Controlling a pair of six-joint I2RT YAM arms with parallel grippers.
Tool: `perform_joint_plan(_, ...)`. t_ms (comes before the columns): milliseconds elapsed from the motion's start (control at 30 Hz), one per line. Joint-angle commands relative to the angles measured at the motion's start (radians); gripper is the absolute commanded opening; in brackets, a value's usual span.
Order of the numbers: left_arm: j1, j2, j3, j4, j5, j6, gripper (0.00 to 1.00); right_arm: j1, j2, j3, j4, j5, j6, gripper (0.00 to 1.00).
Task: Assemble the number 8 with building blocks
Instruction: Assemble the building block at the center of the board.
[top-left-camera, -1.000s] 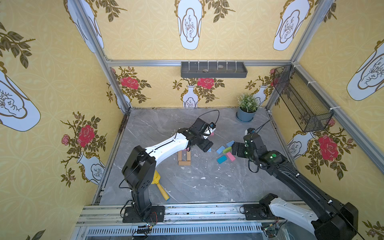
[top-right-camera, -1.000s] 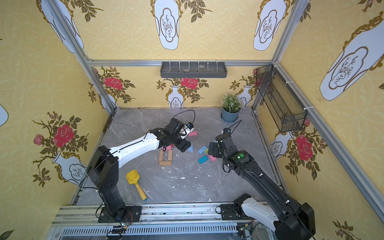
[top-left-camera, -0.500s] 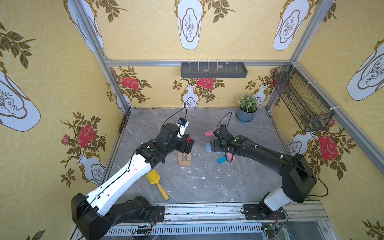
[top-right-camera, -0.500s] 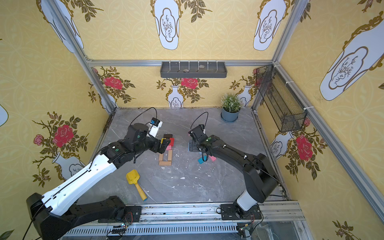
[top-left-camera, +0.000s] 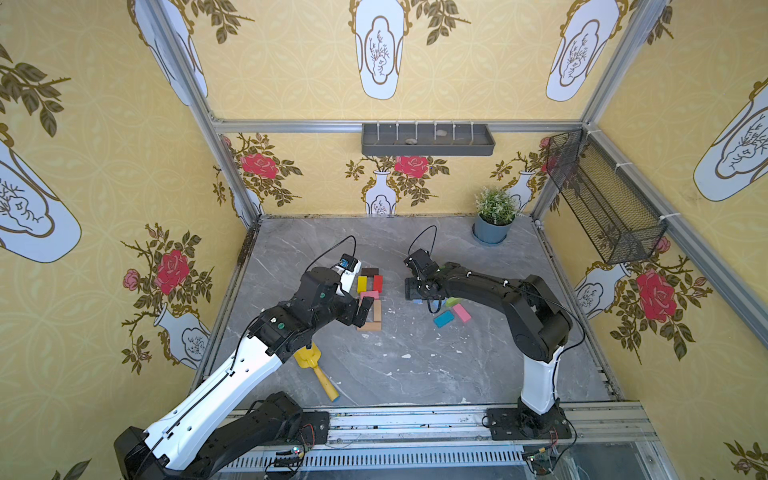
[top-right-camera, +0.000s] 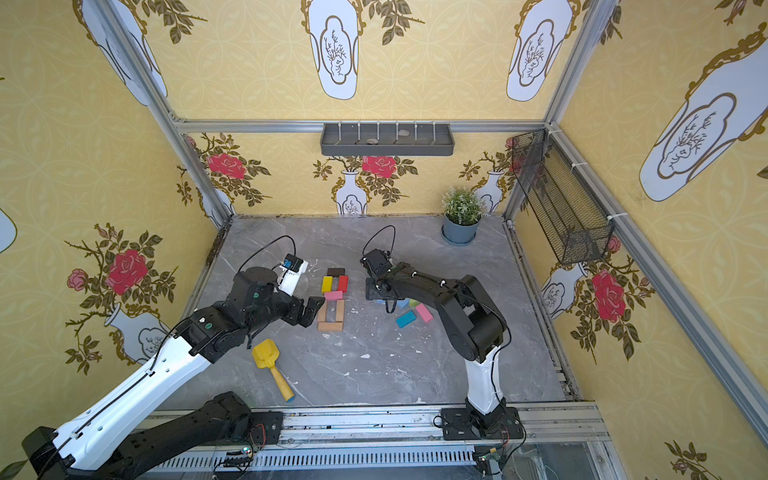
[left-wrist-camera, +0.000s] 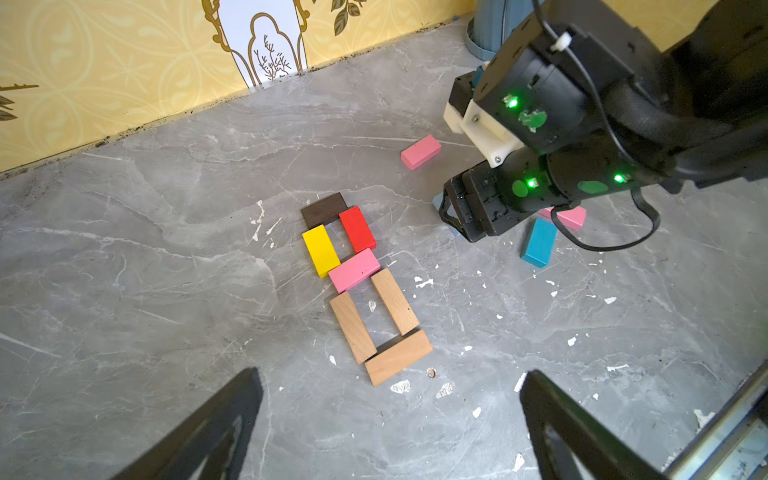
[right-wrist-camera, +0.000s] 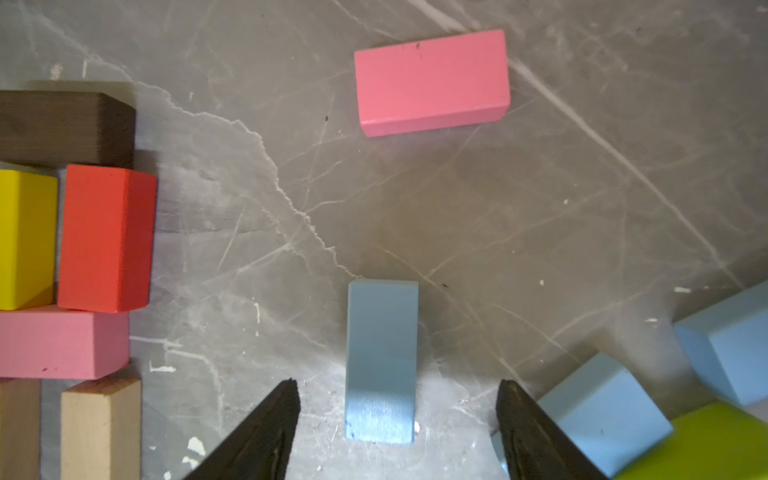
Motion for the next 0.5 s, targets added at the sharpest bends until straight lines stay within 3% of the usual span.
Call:
perform_joint_plan(0,0.0,-0.019,-0.033,0.07,0.026,0.03,1.0,0.0,0.025,0.021,0.019,-0.012,-0.009,0.73)
perform_joint_plan(100,0.0,-0.04,-0.069,0.1,0.018,0.037,1.0,-0.001,0.045,0.033,0.014,-0.004,-0.008,0.67)
perform_joint_plan(300,0.0,-0.074,-0.083,0.108,-0.014,0.044,1.0,0.001,0.082,0.055,-0.006,0.003,-0.003,0.44)
perform_joint_plan(467,0.0,-0.086,-0.077,0.089,-0.037,0.046,1.0,0.003,0.103,0.072,-0.014,0.009,-0.001,0.33)
